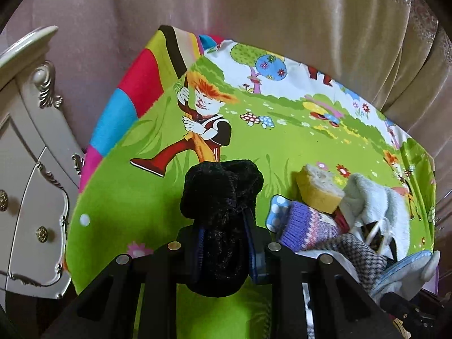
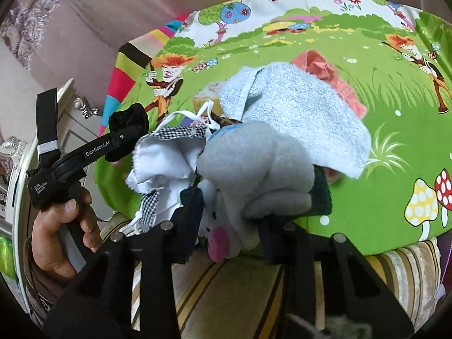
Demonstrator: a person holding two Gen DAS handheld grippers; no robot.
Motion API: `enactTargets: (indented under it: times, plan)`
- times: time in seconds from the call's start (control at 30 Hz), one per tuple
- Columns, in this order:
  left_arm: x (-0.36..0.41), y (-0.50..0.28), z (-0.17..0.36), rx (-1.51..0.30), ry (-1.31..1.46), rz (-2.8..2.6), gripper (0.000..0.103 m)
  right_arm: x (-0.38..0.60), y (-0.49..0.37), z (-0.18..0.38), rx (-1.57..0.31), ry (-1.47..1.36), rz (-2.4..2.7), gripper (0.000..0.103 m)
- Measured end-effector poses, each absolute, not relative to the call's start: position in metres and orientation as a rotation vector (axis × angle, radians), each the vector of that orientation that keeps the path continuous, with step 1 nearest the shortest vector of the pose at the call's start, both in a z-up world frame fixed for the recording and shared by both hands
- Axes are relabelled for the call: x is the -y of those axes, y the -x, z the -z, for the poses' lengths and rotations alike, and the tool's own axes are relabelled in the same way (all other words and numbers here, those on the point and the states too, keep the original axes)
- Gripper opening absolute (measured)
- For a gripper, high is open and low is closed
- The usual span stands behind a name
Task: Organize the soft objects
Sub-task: 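Grasp the grey plush pig with the right tool while the left tool grasps the black velvet sock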
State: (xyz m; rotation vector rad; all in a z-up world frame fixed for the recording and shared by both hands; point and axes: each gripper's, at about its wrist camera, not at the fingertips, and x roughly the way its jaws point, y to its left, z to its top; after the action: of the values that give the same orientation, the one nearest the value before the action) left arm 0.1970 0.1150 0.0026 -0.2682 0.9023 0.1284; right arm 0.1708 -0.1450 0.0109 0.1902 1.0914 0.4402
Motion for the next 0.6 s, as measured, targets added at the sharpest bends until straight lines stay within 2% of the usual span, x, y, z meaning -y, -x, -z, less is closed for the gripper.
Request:
enactTargets:
  times: [0.23, 0.33, 0.4, 0.53, 0.6]
  plan:
    - [-0.109, -0.175, -0.011, -0.876, 0.295, -0.125, 0.025, 0.161, -0.157, -0.014, -1.107, -0.219, -0.473, 0.041]
    - [-0.106, -0.165, -0.016, -0.861, 0.305, -0.122, 0.025, 0.171, -0.154, -0.008, -1.139, -0.238, -0.487, 0.046]
    - [-0.103, -0.161, -0.018, -0.856, 0.307, -0.114, 0.025, 0.181, -0.154, -0.005, -1.152, -0.26, -0.459, 0.059]
    - [-0.095, -0.154, -0.019, -0.856, 0.311, -0.095, 0.025, 0.191, -0.155, -0.005, -1.148, -0.261, -0.427, 0.062]
    - [-0.093, -0.151, -0.021, -0.854, 0.315, -0.089, 0.025, 0.193, -0.155, -0.007, -1.135, -0.243, -0.41, 0.067]
